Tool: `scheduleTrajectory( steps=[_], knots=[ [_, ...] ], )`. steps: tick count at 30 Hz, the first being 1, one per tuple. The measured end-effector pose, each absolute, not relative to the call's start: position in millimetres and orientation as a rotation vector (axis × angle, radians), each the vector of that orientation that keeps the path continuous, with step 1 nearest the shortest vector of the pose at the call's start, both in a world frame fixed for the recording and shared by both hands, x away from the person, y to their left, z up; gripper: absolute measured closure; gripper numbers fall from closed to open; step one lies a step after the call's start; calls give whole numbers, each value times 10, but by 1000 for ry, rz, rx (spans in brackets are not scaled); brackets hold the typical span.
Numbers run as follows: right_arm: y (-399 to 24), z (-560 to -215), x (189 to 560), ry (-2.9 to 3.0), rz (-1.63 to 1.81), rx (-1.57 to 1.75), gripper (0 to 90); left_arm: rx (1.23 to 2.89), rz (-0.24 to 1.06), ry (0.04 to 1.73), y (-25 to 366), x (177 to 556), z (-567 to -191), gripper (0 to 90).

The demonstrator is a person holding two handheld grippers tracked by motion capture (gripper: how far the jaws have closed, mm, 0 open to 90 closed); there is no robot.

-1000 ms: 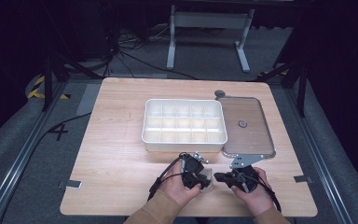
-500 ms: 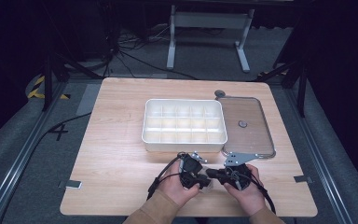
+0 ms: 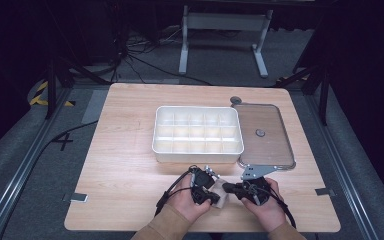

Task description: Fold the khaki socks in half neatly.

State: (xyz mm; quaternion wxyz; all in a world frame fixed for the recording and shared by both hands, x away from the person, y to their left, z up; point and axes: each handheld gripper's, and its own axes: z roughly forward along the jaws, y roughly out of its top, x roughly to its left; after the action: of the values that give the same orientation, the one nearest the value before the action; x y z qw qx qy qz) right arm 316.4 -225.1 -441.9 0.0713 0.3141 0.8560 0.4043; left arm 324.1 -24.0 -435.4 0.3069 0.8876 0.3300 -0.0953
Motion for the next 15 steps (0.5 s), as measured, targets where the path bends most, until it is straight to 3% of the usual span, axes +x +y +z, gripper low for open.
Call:
scheduleTrajectory(
  steps=[15],
  knots=[
    [-2293, -4505, 3126, 2594, 1198, 998, 873, 2325, -276, 893, -250, 3237, -4414, 894]
  ],
)
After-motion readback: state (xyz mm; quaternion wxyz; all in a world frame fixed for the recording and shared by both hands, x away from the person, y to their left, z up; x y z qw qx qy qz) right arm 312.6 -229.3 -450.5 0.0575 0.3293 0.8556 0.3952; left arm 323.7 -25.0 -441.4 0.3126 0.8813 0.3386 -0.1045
